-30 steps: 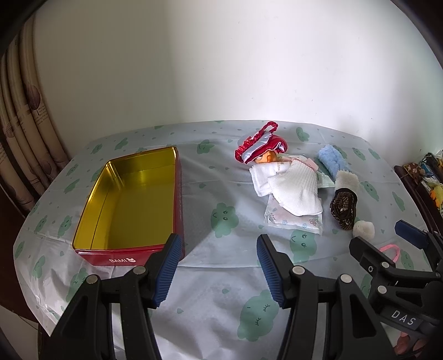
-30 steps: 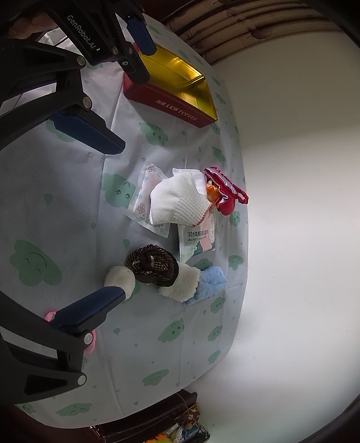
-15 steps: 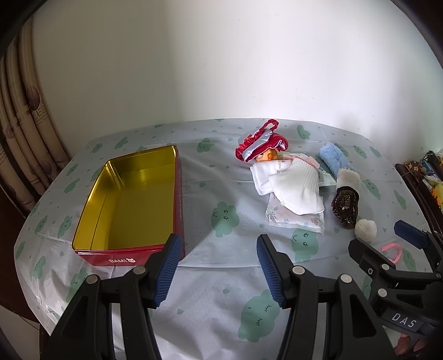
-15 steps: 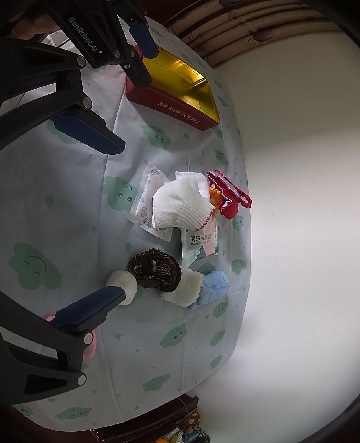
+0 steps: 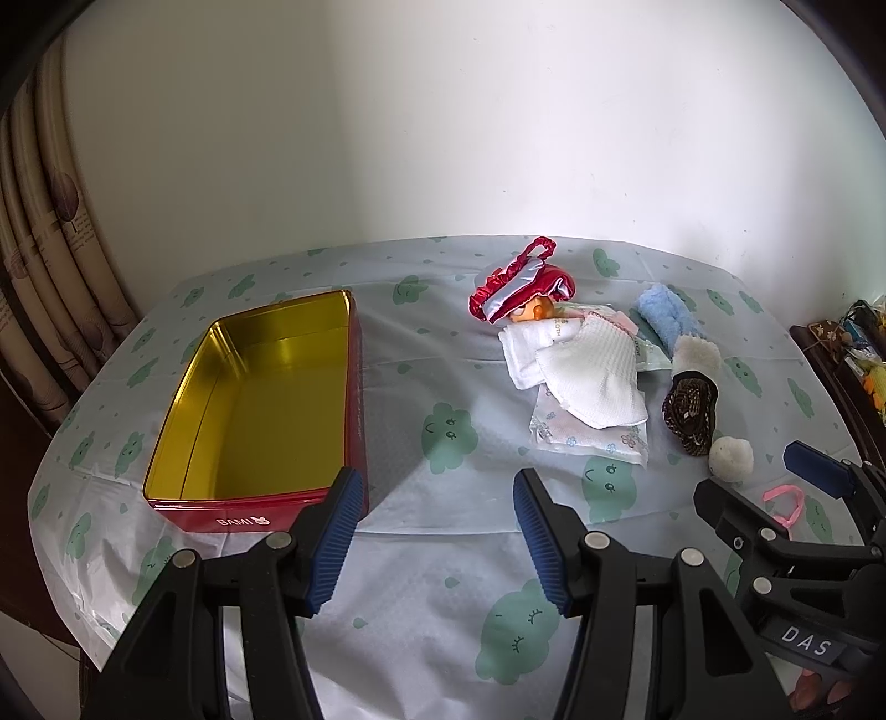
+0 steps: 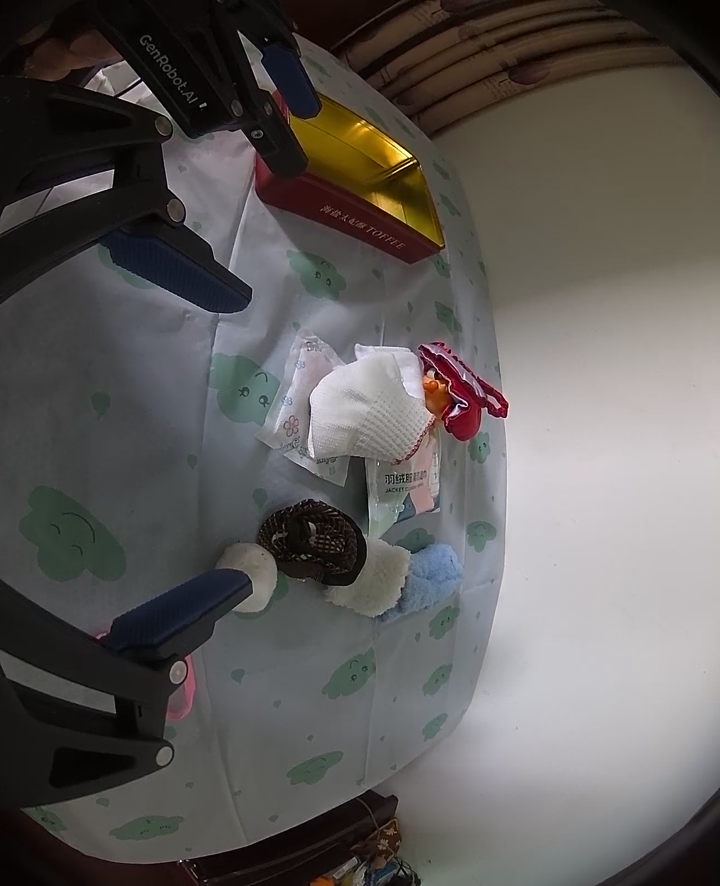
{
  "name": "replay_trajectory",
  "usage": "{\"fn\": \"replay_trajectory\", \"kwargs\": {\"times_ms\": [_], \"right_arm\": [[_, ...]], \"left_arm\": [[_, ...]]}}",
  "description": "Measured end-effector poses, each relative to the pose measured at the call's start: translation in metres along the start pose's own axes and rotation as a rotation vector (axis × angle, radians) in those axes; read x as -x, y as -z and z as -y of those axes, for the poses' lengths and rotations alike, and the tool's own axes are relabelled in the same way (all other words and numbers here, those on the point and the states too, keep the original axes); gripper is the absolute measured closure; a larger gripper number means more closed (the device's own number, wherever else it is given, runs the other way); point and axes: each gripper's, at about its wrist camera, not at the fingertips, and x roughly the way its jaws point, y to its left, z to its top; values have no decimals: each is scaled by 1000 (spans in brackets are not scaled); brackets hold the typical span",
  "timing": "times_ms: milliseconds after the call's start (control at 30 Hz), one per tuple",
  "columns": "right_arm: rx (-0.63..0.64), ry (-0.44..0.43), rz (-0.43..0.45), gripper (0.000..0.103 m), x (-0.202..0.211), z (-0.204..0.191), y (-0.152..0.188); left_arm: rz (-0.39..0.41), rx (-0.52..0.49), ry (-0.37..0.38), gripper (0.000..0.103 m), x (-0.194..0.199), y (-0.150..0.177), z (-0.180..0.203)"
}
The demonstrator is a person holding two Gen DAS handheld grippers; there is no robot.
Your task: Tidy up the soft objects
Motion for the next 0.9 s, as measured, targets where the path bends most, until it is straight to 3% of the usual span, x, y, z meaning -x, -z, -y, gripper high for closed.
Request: {"fn": "replay_trajectory", "kwargs": {"times_ms": [467,667,900], "right_arm": [[-20,4,-24,12,-11,19,0],[-22,2,-59,23,-28,43,4],[-58,24,-121,26,-52,73,7]], "left_arm": [[-17,-6,3,45,-6,2,-1],[-37,-13,1,45,-18,3,-2],[-64,-36,10,45,-35,6,3]]}}
